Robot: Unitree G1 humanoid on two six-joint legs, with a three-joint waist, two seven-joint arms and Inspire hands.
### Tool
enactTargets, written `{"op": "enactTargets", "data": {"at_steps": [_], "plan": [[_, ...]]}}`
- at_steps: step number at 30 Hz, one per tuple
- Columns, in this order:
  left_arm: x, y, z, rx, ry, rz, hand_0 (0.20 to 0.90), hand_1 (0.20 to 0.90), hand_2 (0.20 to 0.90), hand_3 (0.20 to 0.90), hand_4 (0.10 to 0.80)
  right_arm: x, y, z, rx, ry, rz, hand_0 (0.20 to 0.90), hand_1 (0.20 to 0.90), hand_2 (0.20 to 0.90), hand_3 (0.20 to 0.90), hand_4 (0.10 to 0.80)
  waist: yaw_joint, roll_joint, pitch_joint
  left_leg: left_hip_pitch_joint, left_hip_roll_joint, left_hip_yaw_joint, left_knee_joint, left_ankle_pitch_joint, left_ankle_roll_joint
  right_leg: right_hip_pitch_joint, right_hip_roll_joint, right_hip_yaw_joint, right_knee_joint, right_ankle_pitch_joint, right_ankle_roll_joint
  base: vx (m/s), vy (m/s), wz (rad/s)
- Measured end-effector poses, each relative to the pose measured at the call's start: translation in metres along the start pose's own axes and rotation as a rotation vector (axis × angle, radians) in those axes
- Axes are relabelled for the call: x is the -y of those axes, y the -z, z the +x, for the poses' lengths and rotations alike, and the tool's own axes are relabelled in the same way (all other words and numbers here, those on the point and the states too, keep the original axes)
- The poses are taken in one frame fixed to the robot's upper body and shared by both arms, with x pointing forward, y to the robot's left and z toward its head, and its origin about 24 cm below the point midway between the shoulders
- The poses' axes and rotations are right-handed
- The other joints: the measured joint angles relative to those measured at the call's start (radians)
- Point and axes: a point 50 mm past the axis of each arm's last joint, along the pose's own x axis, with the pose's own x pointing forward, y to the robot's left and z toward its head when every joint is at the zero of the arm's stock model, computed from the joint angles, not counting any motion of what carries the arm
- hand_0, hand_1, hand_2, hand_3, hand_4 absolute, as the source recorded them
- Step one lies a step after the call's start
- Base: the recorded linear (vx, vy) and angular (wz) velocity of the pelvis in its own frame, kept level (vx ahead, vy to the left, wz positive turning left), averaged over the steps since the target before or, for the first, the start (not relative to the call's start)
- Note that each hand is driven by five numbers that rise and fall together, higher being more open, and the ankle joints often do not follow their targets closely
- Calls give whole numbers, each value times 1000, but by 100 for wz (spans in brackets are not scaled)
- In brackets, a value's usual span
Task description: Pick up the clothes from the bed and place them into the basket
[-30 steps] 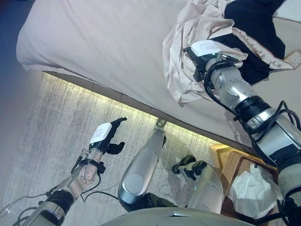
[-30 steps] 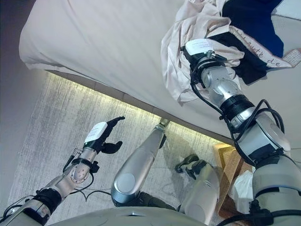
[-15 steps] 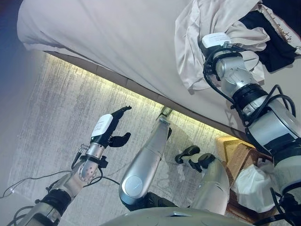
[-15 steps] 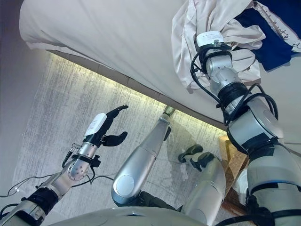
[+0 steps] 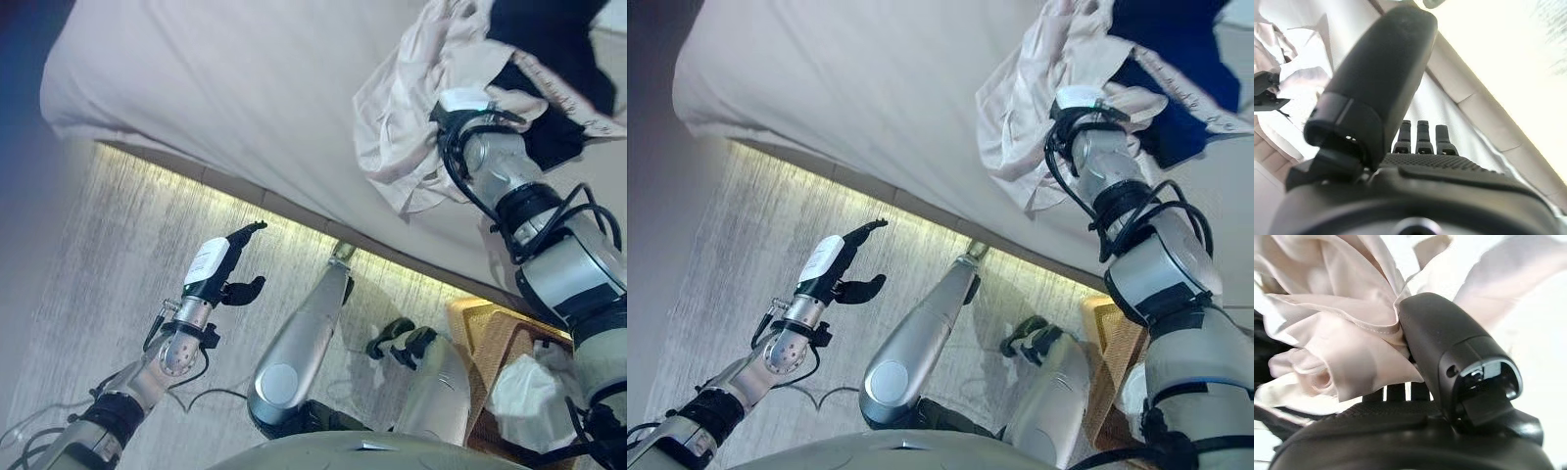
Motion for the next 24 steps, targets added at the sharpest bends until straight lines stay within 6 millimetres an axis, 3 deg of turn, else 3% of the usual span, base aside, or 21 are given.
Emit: {"op": "enactTargets", "data": {"at_steps": [5, 9, 13, 15, 21, 24], "plan": [[2, 5, 0, -28, 17, 5, 900, 900, 900, 900, 800, -4, 5, -6, 30, 17, 272, 300, 300, 300, 200, 100, -58, -2, 0, 133, 19, 53, -82, 19, 33, 118, 11, 13, -121, 74, 36, -14, 78, -28], [4, 12, 2, -74, 15, 10, 900, 900, 900, 900, 800, -7, 17, -10, 19, 33, 395, 300, 300, 300, 200, 100, -91, -8, -2, 255, 45, 76, -164, 22, 33, 241, 46, 13, -248, 123, 48, 55, 9, -28], [2, 17, 5, -101, 2, 12, 900, 900, 900, 900, 800, 18, 27, -15, 56, 122, 479, 300, 300, 300, 200, 100, -129, -19, -8, 358, 68, 100, -267, 43, 29, 338, 82, 23, -377, 178, 59, 110, -27, -27], [5, 25, 3, -158, 9, 20, 900, 900, 900, 900, 800, 34, 33, -19, 81, 162, 575, 300, 300, 300, 200, 100, -147, -31, -12, 441, 79, 115, -338, 61, 25, 415, 112, 33, -463, 219, 77, 156, -59, -30], [2, 52, -7, -310, 20, 53, 900, 900, 900, 900, 800, 69, 43, -31, 160, 282, 748, 300, 300, 300, 200, 100, -215, -126, -116, 508, 105, 154, -414, 65, 24, 503, 155, 41, -635, 283, 82, 86, -43, -20], [5, 57, -6, -353, 27, 50, 900, 900, 900, 900, 800, 87, 53, -38, 172, 347, 754, 300, 300, 300, 200, 100, -240, -137, -138, 559, 108, 163, -452, 65, 25, 545, 168, 48, -674, 315, 85, 32, -46, -14]]}}
